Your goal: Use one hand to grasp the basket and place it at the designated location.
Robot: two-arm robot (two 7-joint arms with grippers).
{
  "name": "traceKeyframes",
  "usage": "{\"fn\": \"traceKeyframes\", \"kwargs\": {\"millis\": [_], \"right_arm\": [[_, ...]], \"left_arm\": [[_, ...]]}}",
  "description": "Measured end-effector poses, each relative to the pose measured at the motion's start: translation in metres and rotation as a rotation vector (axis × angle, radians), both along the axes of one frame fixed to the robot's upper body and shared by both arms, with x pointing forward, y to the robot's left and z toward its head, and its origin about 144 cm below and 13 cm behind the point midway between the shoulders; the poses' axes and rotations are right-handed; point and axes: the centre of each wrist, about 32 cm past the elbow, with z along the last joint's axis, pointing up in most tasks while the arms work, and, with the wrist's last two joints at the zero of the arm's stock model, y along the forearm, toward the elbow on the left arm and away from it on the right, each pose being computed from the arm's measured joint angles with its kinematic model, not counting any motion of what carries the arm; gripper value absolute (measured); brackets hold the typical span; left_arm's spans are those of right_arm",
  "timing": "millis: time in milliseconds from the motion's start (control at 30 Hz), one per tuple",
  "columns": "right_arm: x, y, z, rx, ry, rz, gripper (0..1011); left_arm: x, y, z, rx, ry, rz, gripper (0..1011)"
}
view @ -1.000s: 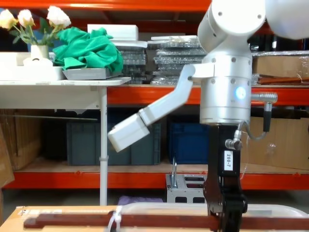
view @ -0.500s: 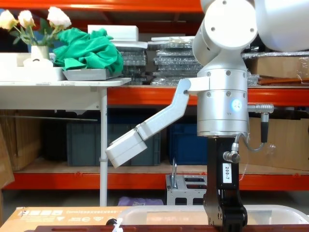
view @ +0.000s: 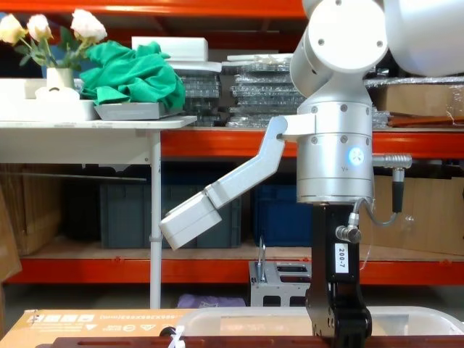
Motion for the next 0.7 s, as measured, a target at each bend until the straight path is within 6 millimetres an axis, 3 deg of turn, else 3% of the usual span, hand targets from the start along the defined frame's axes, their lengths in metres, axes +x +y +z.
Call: {"fn": "traceKeyframes", "kwargs": {"millis": [200,333,467,700], "right_arm": [[0.0001,-0.0002,0.0006,0.001,-0.001,0.0,480],[0.0001,-0.0002,0.0007,0.001,-0.001,0.0,563],[0.0001,-0.0004,0.0009,0.002,-0.002,0.0,723],[0.0001,-0.0004,0.001,0.002,-0.002,0.0,917]], "left_arm": [[0.0,0.0,0.0,0.0,0.0,0.0,0],[0.0,0.0,0.0,0.0,0.0,0.0,0],[0.0,0.0,0.0,0.0,0.0,0.0,0],[0.0,0.0,0.0,0.0,0.0,0.0,0]]}}
